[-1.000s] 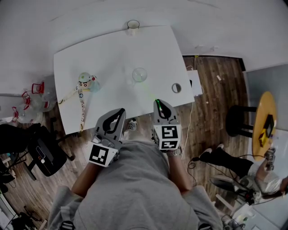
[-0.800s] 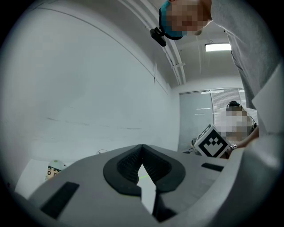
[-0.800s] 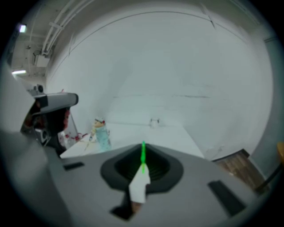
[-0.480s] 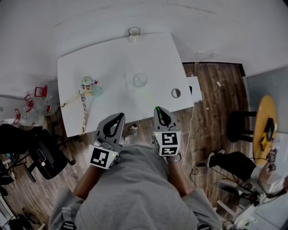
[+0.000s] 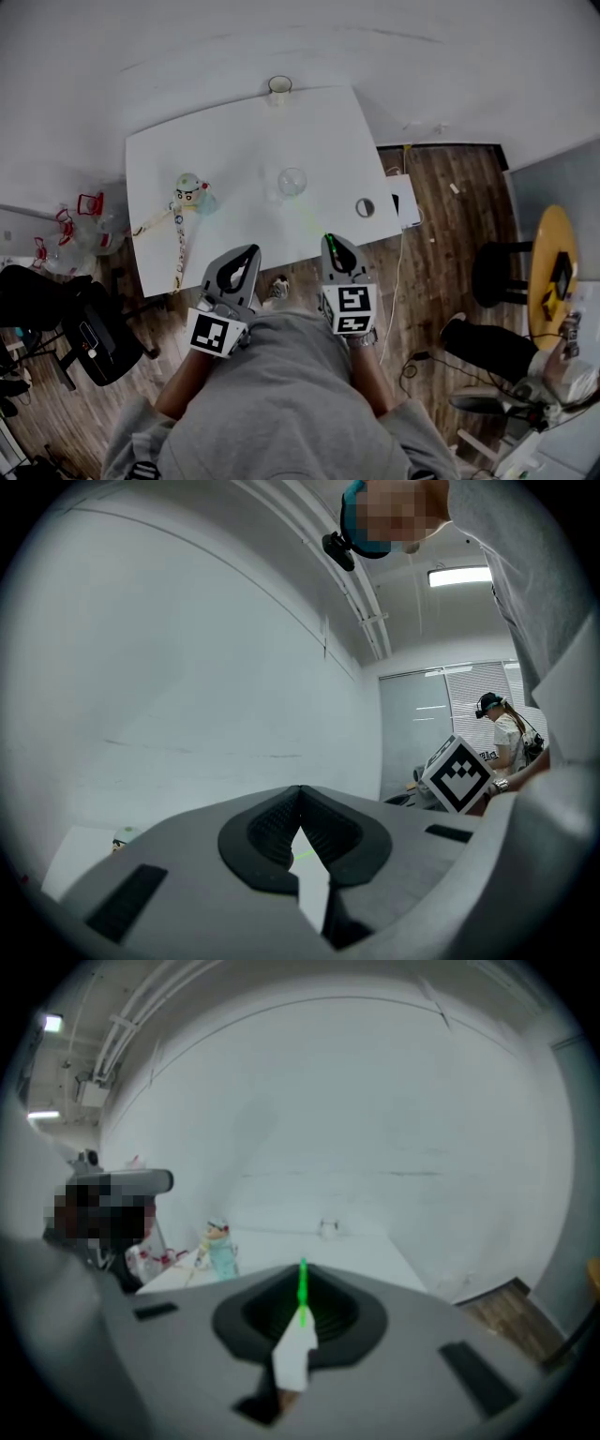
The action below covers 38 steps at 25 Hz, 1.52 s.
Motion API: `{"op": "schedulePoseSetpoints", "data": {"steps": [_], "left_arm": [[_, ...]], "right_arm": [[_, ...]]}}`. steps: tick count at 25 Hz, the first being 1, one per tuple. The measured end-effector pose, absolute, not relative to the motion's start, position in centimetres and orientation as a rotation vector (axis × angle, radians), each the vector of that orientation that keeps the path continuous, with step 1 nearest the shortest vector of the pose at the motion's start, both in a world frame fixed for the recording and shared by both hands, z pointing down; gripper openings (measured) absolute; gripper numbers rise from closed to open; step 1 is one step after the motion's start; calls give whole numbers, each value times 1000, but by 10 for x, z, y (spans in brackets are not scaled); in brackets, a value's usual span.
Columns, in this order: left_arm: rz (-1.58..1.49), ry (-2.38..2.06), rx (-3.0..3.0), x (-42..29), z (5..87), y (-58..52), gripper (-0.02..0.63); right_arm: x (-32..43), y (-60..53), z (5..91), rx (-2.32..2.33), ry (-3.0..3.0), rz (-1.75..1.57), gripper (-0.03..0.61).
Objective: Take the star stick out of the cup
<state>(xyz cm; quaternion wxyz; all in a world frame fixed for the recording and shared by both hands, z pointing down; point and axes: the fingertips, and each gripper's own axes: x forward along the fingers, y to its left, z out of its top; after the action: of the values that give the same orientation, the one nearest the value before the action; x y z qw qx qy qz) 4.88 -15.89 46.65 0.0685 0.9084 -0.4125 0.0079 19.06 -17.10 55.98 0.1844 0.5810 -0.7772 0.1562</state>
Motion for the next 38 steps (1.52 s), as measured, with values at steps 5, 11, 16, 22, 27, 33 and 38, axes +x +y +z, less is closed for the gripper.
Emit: {"op": "schedulePoseSetpoints", "data": {"steps": [5, 11, 16, 22, 27, 33, 38], "left_arm": [[13, -1263, 2753, 41, 461, -159, 31], [-12, -1291, 2768, 35, 449, -164, 31], [-23, -1314, 2839, 30, 439, -167, 31], [-88, -1346, 2858, 23, 417, -169, 31], [-127, -1401, 2868, 11, 393, -183, 31], [-159, -1468, 2894, -4, 368, -200, 31], [-203, -1500, 2929, -11, 339, -204, 31]], "right_arm": [[183, -170, 545, 1655, -2237, 443, 44], [180, -178, 517, 1683, -2293, 395, 44], [179, -185, 494, 1717, -2334, 359, 44], [179, -184, 465, 1748, -2378, 283, 44], [179, -189, 436, 1776, -2408, 196, 44], [177, -196, 404, 1799, -2456, 123, 44], [176, -198, 376, 1810, -2486, 48, 44]]}}
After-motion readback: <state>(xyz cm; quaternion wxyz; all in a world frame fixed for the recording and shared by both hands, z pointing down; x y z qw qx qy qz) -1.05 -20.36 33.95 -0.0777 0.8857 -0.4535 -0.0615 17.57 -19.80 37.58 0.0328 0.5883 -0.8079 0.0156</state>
